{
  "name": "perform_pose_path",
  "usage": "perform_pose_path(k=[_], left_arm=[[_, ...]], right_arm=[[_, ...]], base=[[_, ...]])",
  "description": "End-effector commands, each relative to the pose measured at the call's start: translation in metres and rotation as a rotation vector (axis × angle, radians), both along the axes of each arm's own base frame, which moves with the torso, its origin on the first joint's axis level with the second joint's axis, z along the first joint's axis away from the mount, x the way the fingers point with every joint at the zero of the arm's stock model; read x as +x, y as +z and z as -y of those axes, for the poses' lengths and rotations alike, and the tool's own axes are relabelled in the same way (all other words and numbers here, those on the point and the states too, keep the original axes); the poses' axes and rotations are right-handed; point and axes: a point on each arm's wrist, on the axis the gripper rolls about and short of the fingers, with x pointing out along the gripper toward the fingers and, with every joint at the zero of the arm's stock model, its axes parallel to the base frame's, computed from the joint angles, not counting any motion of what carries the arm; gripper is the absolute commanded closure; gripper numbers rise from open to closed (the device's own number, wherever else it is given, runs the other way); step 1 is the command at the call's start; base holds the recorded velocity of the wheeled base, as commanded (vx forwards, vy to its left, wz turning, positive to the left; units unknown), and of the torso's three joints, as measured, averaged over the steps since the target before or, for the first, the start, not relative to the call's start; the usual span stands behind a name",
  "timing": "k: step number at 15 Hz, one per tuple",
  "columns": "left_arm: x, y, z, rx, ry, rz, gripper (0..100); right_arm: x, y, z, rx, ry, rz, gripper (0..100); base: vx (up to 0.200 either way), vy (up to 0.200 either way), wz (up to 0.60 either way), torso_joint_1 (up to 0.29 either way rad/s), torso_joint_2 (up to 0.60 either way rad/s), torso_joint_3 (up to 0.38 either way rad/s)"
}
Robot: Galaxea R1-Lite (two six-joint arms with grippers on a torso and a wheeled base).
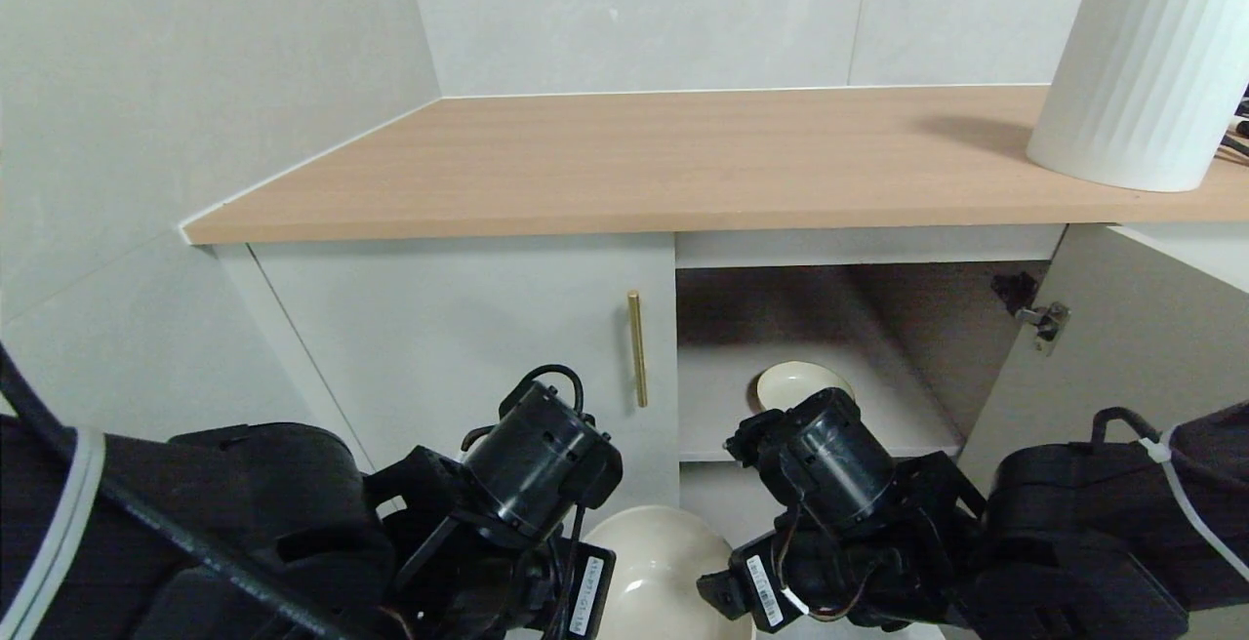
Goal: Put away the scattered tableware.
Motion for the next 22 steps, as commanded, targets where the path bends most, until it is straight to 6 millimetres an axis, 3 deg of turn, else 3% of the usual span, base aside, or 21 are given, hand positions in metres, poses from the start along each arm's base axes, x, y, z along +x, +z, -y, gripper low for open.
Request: perform_pose_path(k=[1, 13, 14, 19, 22], left_arm=[[0.000, -0.001, 0.000, 0.001, 0.000, -0.001, 100], [0.001, -0.005, 0.000, 0.015, 0.003, -0.011, 100], [0.001, -0.005, 0.000, 0.017, 0.003, -0.013, 0], [0.001, -0.005, 0.001, 0.015, 0.000, -0.013, 0], [0.001, -0.005, 0.001, 0.016, 0.003, -0.012, 0]], right_arm=[[0.001, -0.005, -0.001, -0.010, -0.001, -0.009, 100], [-0.001, -0.006, 0.000, -0.016, 0.003, -0.012, 100], [-0.001, -0.006, 0.000, -0.019, 0.003, -0.014, 100], [-0.001, -0.010, 0.000, -0.031, 0.005, -0.022, 100], [0.000, -0.025, 0.000, -0.083, 0.004, -0.049, 100]], base=[[0.000, 0.000, 0.00, 0.000, 0.00, 0.000], [0.000, 0.000, 0.00, 0.000, 0.00, 0.000], [0.000, 0.000, 0.00, 0.000, 0.00, 0.000], [0.000, 0.000, 0.00, 0.000, 0.00, 0.000], [0.000, 0.000, 0.00, 0.000, 0.00, 0.000]])
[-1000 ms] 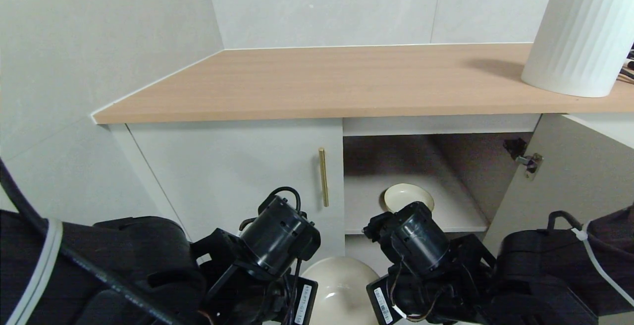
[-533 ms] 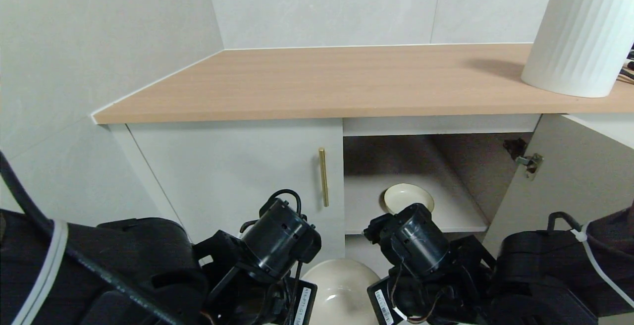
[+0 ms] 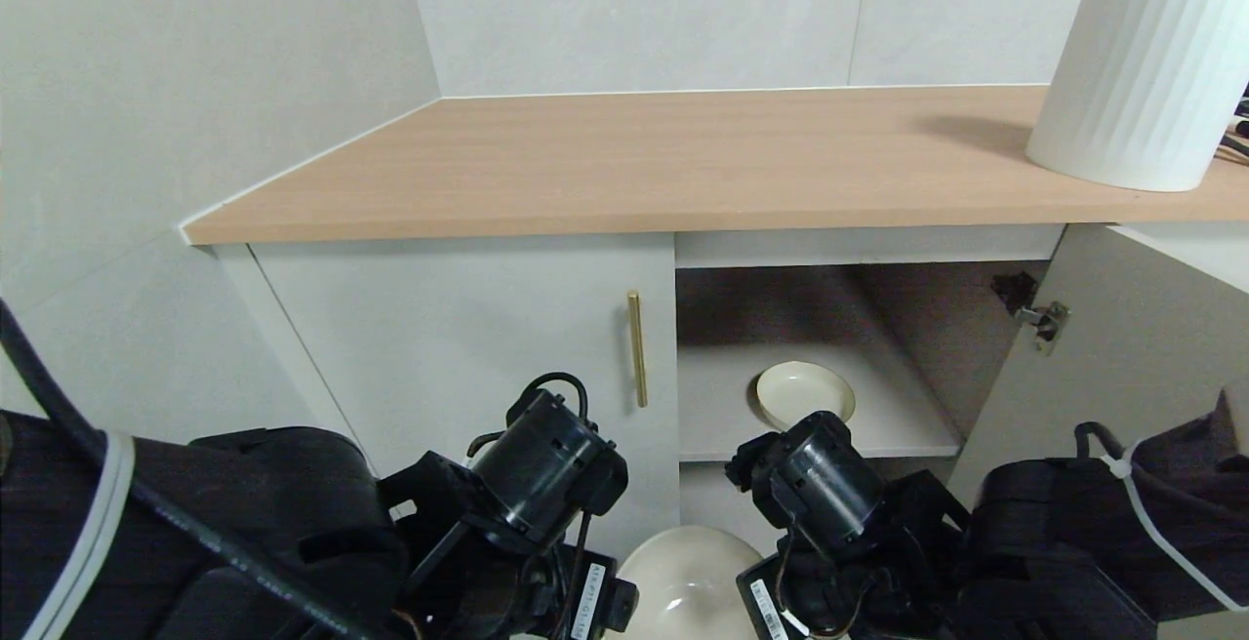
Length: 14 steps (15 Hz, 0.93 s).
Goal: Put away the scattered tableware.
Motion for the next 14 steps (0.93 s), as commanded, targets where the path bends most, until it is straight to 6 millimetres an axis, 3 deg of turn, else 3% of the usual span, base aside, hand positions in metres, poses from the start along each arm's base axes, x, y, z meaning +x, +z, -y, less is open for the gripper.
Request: perform_pose_path(k=[1, 2, 6, 10, 14], left_arm=[[0.000, 0.000, 0.000, -0.004, 0.001, 0.002, 0], [0.000, 0.001, 0.000, -0.005, 0.001, 0.003, 0], [-0.001, 0.003, -0.001, -0.010, 0.001, 0.009, 0], [-0.001, 0.005, -0.002, -0.011, 0.003, 0.014, 0], [-0.001, 0.005, -0.002, -0.011, 0.003, 0.014, 0]], right_arm=[[0.004, -0.014, 0.001, -0.048, -0.019, -0.017, 100], [0.006, -0.018, 0.003, -0.072, -0.039, -0.020, 100], [0.060, -0.033, 0.045, -0.119, -0.270, -0.039, 100], [0.125, -0.017, 0.076, 0.079, -0.570, 0.032, 100], [0.162, -0.012, 0.083, 0.240, -0.756, 0.061, 100]], base=[[0.000, 0.000, 0.00, 0.000, 0.00, 0.000], [0.000, 0.000, 0.00, 0.000, 0.00, 0.000], [0.000, 0.000, 0.00, 0.000, 0.00, 0.000], [0.000, 0.000, 0.00, 0.000, 0.00, 0.000], [0.000, 0.000, 0.00, 0.000, 0.00, 0.000]])
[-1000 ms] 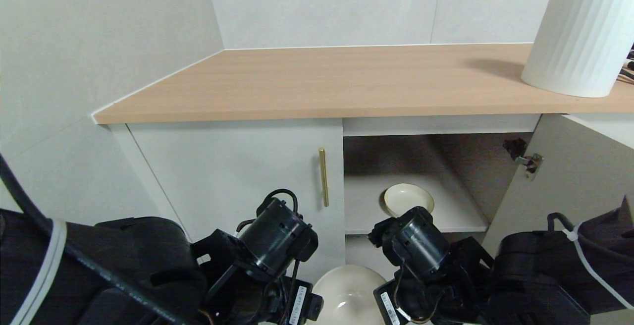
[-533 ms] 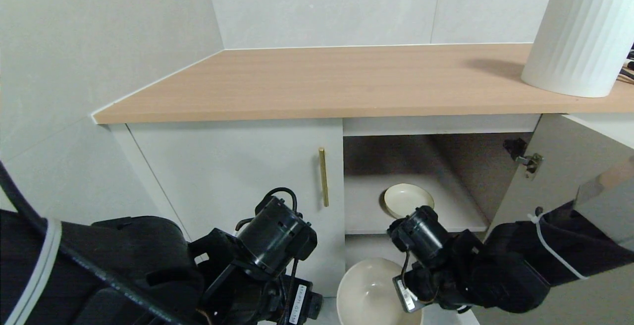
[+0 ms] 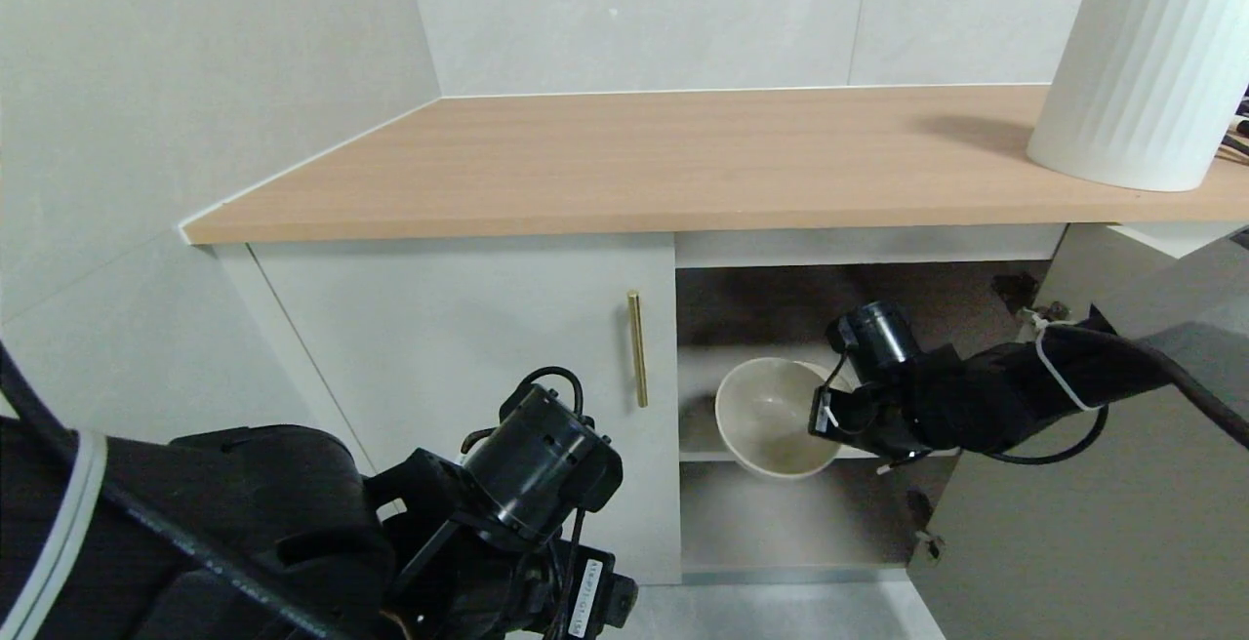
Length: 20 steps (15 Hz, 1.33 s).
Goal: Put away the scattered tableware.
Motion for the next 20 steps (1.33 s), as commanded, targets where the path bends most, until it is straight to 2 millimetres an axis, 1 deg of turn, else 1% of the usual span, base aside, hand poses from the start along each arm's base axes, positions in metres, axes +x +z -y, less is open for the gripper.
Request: perform_pose_path(k=[1, 2, 4, 6, 8, 12, 20], left_arm=[[0.000, 0.001, 0.000, -0.002, 0.001, 0.002, 0], [0.000, 0.001, 0.000, -0.002, 0.001, 0.002, 0], [0.000, 0.001, 0.000, -0.002, 0.001, 0.002, 0], [0.000, 0.001, 0.000, -0.003, 0.001, 0.003, 0], [0.000, 0.001, 0.000, -0.003, 0.001, 0.003, 0], [0.000, 0.001, 0.000, -0.005, 0.002, 0.004, 0], [0.000, 0.001, 0.000, -0.003, 0.002, 0.003, 0]], right_arm=[[0.021, -0.007, 0.007, 0.027, -0.065, 0.010, 100], [0.032, -0.011, 0.013, 0.023, -0.108, 0.023, 100], [0.046, -0.019, 0.020, 0.015, -0.150, 0.028, 100], [0.058, -0.023, 0.026, 0.039, -0.209, 0.039, 100], [0.066, -0.023, 0.032, 0.055, -0.239, 0.052, 100], [0.075, -0.029, 0.039, 0.056, -0.262, 0.056, 100], [0.081, -0.037, 0.039, 0.043, -0.274, 0.053, 100]], base=[[0.000, 0.000, 0.00, 0.000, 0.00, 0.000], [0.000, 0.000, 0.00, 0.000, 0.00, 0.000], [0.000, 0.000, 0.00, 0.000, 0.00, 0.000], [0.000, 0.000, 0.00, 0.000, 0.00, 0.000], [0.000, 0.000, 0.00, 0.000, 0.00, 0.000], [0.000, 0.000, 0.00, 0.000, 0.00, 0.000], [0.000, 0.000, 0.00, 0.000, 0.00, 0.000]])
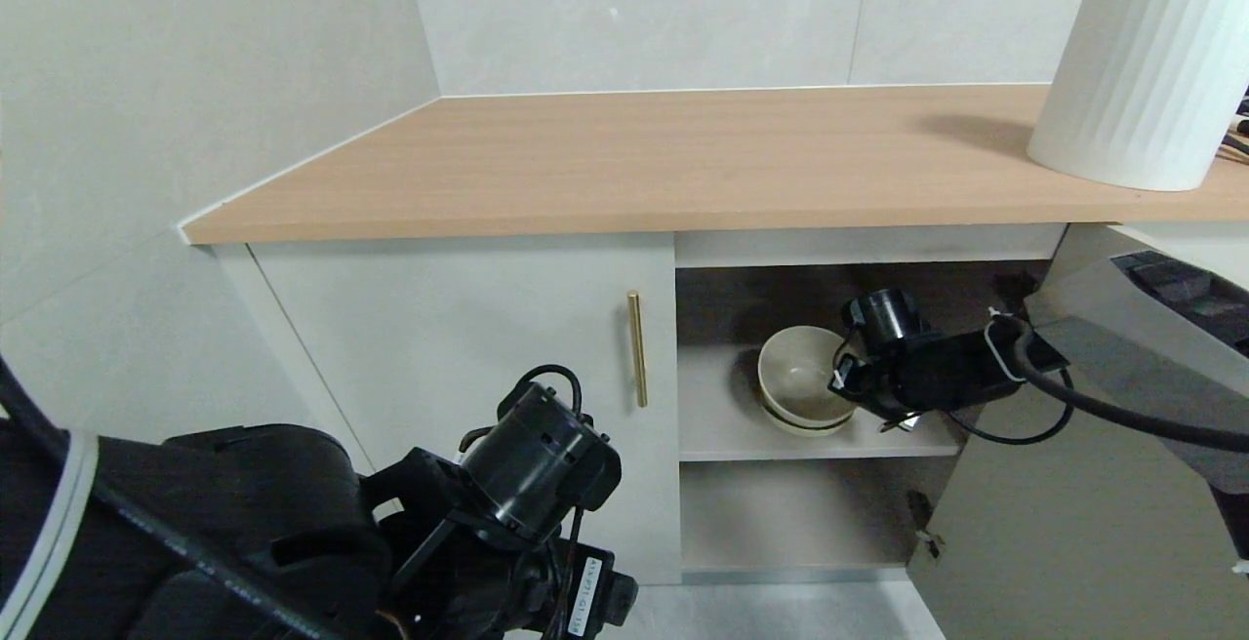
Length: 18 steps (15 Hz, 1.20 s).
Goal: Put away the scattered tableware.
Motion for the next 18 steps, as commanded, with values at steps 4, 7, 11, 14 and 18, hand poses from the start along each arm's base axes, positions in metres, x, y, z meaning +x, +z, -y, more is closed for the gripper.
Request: perform_pose_path(k=[4, 7, 11, 14, 18], left_arm=[[0.0002, -0.0004, 0.0001, 0.001, 0.001, -0.001, 0], [0.0004, -0.0005, -0.0003, 0.002, 0.003, -0.002, 0], [0.0002, -0.0004, 0.0001, 0.001, 0.001, -0.001, 0], [0.0004, 0.0000, -0.0004, 0.000, 0.003, 0.000, 0], [0.0003, -0.0001, -0.0005, 0.002, 0.003, 0.000, 0]], right_arm=[[0.0014, -0.0045, -0.0006, -0.007, -0.002, -0.006, 100], [0.0019, -0.0053, -0.0008, -0.007, -0.002, -0.007, 100], [0.0020, -0.0060, -0.0008, -0.010, 0.000, -0.009, 100], [0.0014, -0.0064, -0.0014, -0.011, 0.002, -0.012, 0], [0.0006, -0.0069, -0.0011, -0.013, 0.004, -0.017, 0]], base=[[0.000, 0.000, 0.00, 0.000, 0.00, 0.000], [0.000, 0.000, 0.00, 0.000, 0.00, 0.000], [0.000, 0.000, 0.00, 0.000, 0.00, 0.000], [0.000, 0.000, 0.00, 0.000, 0.00, 0.000], [0.000, 0.000, 0.00, 0.000, 0.00, 0.000]])
